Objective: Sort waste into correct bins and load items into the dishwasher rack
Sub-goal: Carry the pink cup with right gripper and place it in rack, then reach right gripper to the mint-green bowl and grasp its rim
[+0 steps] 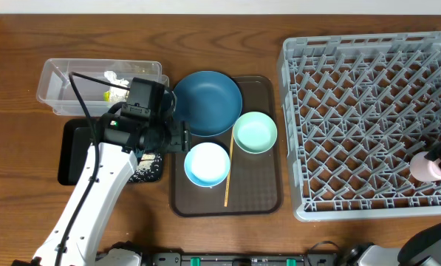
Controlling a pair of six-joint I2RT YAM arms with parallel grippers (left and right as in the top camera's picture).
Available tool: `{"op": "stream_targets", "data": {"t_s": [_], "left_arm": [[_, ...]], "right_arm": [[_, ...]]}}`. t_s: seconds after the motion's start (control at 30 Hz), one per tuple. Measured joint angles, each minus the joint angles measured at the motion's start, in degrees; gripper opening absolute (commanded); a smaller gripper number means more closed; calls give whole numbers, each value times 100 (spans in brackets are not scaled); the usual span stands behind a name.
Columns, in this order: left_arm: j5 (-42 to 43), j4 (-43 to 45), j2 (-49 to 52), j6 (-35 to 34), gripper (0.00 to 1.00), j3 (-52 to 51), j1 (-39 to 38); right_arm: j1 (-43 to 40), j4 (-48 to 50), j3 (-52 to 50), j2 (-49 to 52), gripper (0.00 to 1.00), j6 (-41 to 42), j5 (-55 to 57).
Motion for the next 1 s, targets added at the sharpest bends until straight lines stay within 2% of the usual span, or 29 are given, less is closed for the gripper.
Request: {"op": "stream_targets", "data": {"t_s": [0.07,0.3,0.47,0.5,0.6,0.8,1.0], "left_arm": [[0,0,2,0,74,0,0],[0,0,2,0,75,0,0],[0,-15,0,0,75,0,0],[0,-22,0,0,79,0,0],[-15,-22,0,0,80,0,0],[-17,-31,0,0,80,0,0],[-17,-37,0,0,81,0,0]], "right_arm": [[0,2,0,0,67,4,-35],[-2,46,0,0,75,-39,-343],[0,-57,15,0,73,-92,-695],[0,-76,28,-2,73,-133,-826],[57,-83,120,-37,72,-396,-1355],[1036,83,221,-444,72,-1213,-2402],[2785,496,264,-601,71,-1716,-2756]]}}
